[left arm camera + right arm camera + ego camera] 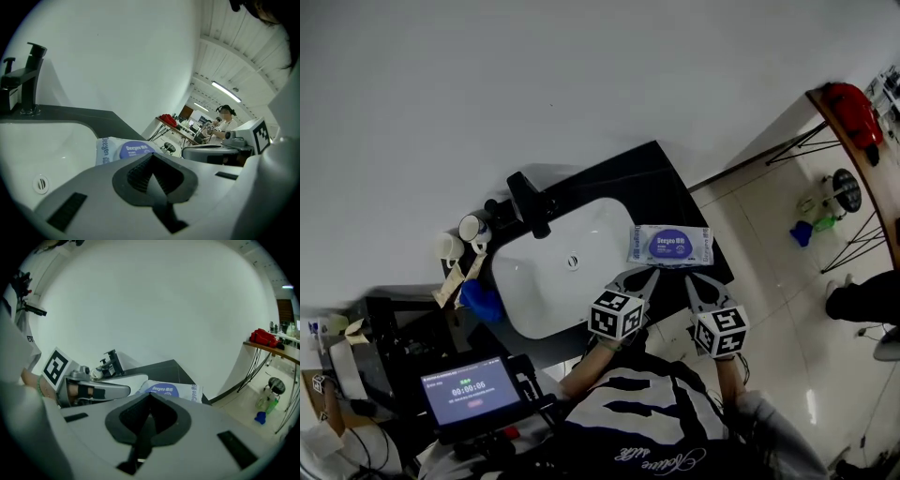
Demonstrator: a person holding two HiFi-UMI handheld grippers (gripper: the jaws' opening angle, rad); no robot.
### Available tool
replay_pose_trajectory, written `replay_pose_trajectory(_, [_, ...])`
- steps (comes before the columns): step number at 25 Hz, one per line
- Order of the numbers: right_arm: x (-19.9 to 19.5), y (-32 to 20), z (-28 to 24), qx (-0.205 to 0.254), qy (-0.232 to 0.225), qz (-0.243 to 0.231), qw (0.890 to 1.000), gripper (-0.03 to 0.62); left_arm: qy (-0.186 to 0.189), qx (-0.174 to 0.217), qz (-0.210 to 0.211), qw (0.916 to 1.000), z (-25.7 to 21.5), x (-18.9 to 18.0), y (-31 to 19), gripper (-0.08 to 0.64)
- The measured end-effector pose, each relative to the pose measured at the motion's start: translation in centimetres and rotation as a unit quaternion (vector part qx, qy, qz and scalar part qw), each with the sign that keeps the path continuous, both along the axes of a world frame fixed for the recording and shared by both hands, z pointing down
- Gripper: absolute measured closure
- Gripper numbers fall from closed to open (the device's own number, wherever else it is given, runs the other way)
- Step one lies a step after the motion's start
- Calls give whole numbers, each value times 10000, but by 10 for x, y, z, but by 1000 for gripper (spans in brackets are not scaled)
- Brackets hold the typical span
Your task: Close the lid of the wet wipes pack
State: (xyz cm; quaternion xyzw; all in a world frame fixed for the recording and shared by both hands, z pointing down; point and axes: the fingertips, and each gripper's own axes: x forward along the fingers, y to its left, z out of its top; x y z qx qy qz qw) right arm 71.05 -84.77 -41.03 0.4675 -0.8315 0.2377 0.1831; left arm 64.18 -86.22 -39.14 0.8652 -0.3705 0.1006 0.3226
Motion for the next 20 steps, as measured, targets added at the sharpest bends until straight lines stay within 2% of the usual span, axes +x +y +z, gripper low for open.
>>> replay_pose_trajectory(4, [25, 56, -20, 204, -349, 212, 9990, 594, 53, 289, 143, 9995, -25, 30, 43, 560])
replay_pose_trajectory(8, [34, 97, -21, 119, -384, 184, 9990, 594, 152, 295, 169, 9993, -35, 46, 78, 558])
replay_pose_trajectory(13, [56, 176, -28, 257, -622, 188, 9976, 594, 144, 381, 217, 9989, -45, 76, 170, 559])
replay_pose_trajectory(20, [61, 256, -45, 495, -911, 100, 9946, 594, 43, 388, 284, 9988, -48, 89, 272, 560])
